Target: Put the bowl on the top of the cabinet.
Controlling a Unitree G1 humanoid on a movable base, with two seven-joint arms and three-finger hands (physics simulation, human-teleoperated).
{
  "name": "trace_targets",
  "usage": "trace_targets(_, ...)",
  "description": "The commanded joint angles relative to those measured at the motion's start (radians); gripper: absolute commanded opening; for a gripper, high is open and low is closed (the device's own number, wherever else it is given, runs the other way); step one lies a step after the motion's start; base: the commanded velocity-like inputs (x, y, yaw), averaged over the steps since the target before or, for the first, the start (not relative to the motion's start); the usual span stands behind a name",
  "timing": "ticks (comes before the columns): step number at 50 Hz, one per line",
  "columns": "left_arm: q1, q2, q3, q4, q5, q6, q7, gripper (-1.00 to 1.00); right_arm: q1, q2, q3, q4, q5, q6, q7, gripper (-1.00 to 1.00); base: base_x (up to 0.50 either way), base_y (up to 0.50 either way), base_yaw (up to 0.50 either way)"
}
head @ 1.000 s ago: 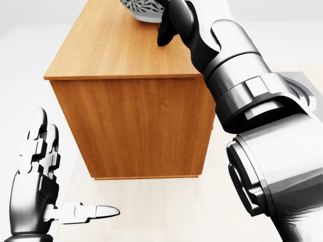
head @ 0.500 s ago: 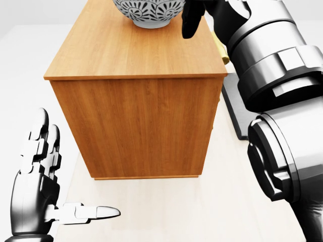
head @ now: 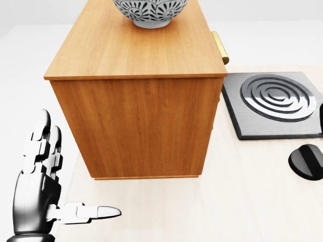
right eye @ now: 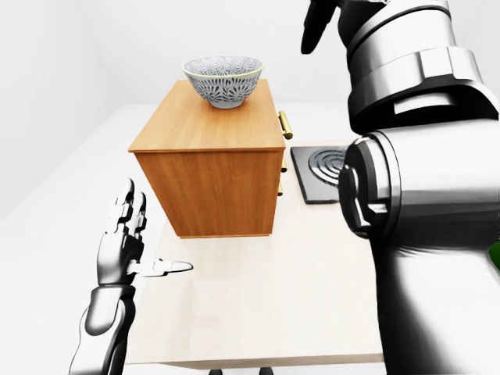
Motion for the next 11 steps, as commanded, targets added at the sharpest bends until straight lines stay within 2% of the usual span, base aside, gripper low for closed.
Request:
trace_targets(1,0.000,0.000,0.000,-0.004,0.000,0.000,0.001,1.00,-0.068,-0.111,-0.036,0.003,-0.010,0.000,0.028,1.00,0.00,0.00,0.00)
trace_targets(11,-0.007,0.000,0.004,0.008,0.000,0.000,0.004,1.00,-0.073,-0.192,-0.069,0.001,0.027,0.000,0.029,1.00,0.00,0.00,0.00)
